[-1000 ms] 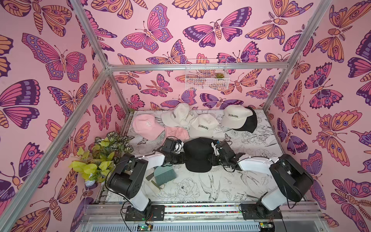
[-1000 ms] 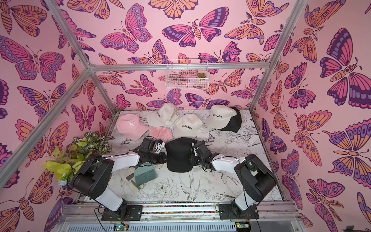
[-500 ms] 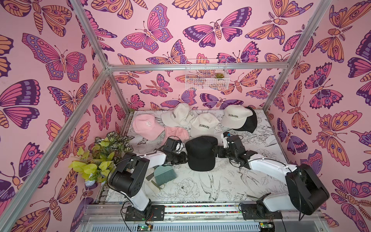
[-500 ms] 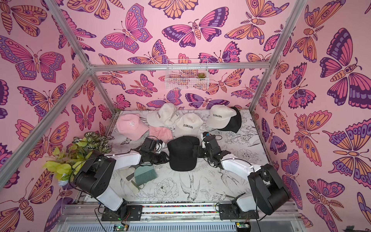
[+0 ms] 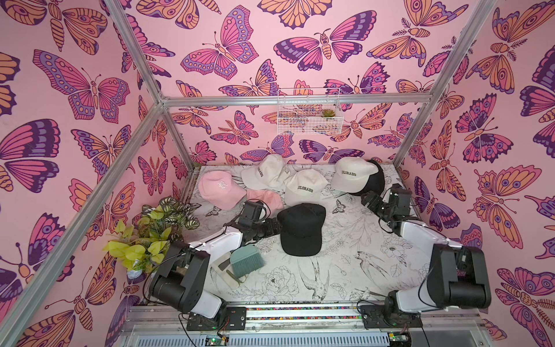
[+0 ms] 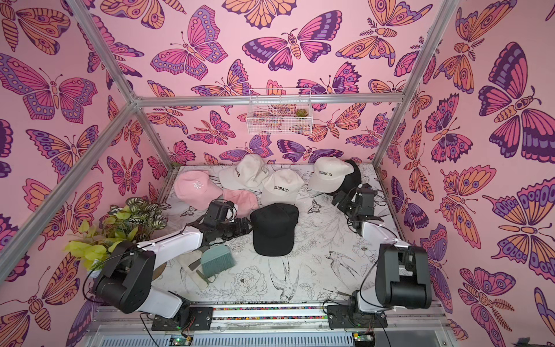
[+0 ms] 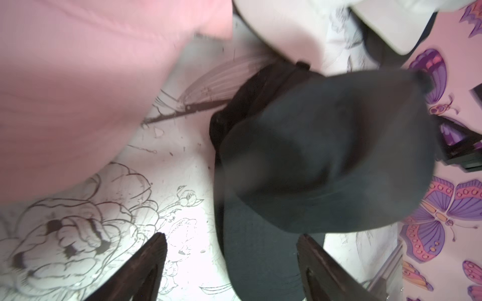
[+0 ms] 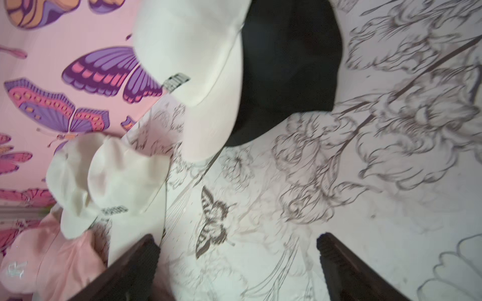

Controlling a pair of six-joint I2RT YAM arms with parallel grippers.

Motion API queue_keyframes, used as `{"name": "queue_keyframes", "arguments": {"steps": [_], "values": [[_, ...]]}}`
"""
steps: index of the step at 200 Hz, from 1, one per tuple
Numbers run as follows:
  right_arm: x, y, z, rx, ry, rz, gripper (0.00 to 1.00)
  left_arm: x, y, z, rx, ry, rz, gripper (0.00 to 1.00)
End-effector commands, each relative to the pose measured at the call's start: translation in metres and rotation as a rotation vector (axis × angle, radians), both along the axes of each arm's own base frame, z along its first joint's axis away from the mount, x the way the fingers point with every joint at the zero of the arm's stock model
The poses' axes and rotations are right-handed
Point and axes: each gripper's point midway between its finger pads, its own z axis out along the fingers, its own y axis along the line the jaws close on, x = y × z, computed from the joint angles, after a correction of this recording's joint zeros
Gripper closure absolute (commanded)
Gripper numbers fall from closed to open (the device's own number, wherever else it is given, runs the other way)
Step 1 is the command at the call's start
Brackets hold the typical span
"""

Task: Stack the baseball caps by color
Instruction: Pick up the baseball cap at the corner of the board.

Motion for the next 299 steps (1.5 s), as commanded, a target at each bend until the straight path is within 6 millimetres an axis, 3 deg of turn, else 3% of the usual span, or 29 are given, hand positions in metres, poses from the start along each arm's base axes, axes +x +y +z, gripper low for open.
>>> {"name": "queue_keyframes", "arguments": {"steps": [1,27,56,161,205,242,259,282,299], "values": [[0.021,-0.020,-0.008,0.120,0.047,0.008,0.01,0.007,0.015,0.005,0.009,-0.027,0.112,0.09],[0.039,-0.043,-0.033,0.277,0.160,0.035,0.03,0.008,0.013,0.009,-0.002,-0.035,0.110,0.07],[0.062,-0.064,-0.049,0.345,0.158,0.041,0.05,0.012,0.013,0.011,-0.020,-0.042,0.135,0.00],[0.132,-0.108,-0.064,0.491,-0.115,-0.124,0.04,0.022,0.024,0.008,-0.033,-0.053,0.232,0.00],[0.149,-0.106,-0.068,0.567,-0.197,-0.108,0.06,0.026,0.014,0.008,-0.068,-0.050,0.196,0.00],[0.155,-0.088,-0.068,0.629,-0.227,-0.044,0.09,0.027,0.003,0.012,-0.119,-0.053,0.154,0.00],[0.158,-0.085,-0.067,0.637,-0.231,-0.038,0.22,0.027,-0.002,0.017,-0.144,-0.071,0.132,0.01],[0.161,-0.082,-0.065,0.644,-0.239,-0.035,0.30,0.026,-0.005,0.017,-0.149,-0.069,0.108,0.01],[0.161,-0.081,-0.055,0.649,-0.267,-0.023,0.45,0.025,-0.006,0.015,-0.155,-0.059,0.105,0.00]]}}
